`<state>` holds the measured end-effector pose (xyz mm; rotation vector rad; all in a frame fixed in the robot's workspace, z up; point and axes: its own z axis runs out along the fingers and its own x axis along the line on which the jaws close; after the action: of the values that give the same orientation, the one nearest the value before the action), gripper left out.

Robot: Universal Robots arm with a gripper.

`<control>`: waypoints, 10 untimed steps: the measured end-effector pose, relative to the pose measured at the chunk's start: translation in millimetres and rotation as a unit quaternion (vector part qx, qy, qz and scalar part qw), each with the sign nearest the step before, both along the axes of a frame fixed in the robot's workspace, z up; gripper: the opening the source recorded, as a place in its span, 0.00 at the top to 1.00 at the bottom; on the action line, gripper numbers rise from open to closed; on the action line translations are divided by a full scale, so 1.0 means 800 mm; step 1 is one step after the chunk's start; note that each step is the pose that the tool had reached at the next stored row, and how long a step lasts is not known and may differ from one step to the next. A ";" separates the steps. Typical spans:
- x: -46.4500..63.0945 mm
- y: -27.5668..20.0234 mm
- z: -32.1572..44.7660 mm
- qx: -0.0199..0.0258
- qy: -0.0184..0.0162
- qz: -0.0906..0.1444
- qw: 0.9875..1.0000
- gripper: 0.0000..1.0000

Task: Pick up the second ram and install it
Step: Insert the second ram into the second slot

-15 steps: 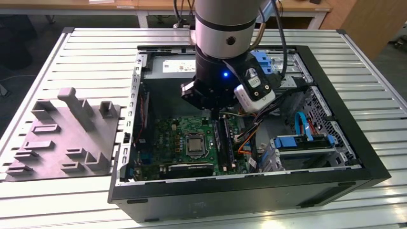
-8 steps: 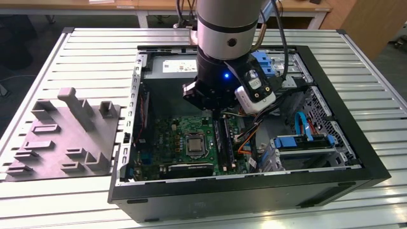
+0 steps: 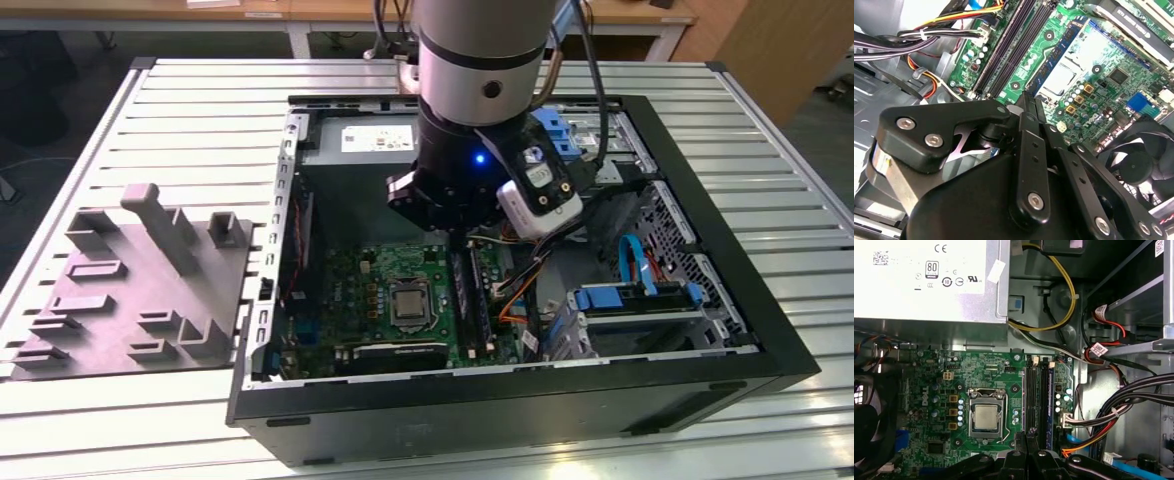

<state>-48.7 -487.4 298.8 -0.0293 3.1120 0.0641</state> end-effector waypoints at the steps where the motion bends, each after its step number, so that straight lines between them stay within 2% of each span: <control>1: 0.000 0.0000 -0.0004 0.000 0.000 0.000 1.000 0.89; 10: 0.002 0.0000 -0.0076 0.000 0.000 0.000 1.000 0.89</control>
<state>-47.1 -487.4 292.7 -0.0290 3.1121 0.0647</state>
